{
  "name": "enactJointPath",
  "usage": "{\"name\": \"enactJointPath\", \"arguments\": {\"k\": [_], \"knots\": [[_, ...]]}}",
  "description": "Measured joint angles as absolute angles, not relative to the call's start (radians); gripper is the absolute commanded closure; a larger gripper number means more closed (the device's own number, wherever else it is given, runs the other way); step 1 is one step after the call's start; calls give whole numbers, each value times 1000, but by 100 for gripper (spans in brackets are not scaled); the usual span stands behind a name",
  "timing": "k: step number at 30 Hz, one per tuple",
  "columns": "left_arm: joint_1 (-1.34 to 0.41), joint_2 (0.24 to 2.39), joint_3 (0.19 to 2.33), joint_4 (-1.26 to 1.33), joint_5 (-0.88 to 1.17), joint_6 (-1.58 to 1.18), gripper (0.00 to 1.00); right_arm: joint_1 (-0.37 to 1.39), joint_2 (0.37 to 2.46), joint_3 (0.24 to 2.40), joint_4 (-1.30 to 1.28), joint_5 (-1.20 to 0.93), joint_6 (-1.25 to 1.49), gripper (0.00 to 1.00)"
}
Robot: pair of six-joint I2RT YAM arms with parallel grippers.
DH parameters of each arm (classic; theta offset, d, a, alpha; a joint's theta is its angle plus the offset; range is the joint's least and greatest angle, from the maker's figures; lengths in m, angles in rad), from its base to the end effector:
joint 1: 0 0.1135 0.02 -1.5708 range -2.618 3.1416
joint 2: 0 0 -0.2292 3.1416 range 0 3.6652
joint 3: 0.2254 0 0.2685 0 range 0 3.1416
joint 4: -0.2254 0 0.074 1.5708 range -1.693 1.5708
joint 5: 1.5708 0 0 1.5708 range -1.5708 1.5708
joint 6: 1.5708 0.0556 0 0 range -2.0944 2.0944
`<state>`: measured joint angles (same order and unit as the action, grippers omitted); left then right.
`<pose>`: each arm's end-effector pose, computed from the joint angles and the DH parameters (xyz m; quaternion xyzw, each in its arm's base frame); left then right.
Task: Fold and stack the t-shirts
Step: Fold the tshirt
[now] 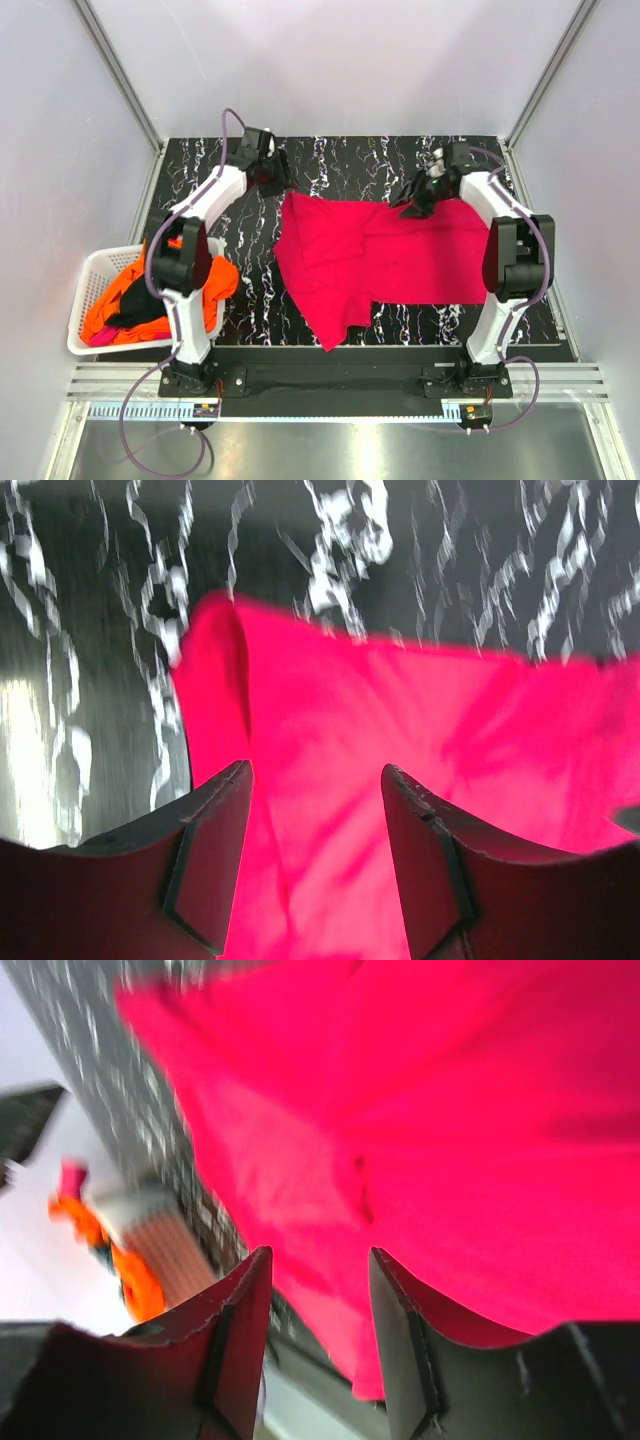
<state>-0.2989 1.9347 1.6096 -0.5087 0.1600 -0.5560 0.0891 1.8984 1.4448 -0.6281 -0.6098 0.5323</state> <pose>0.4326 -0.1426 0.2055 -0.0907 0.9259 -0.2167 0.2959 0.4070 0.0683 0.1642 0.1325 0.9188 0.3479 0.1308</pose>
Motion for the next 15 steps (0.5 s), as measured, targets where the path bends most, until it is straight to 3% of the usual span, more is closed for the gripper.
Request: {"name": "enactJointPath", "arguments": {"k": [7,15], "knots": [[-269,2170,1752,-545,165,-607,41,-86,1953,1588,-628,-507,538,48],[-266,2252,1827,-542,186,-661,45,-223,2037,1658,-627,-466,526,48]]}}
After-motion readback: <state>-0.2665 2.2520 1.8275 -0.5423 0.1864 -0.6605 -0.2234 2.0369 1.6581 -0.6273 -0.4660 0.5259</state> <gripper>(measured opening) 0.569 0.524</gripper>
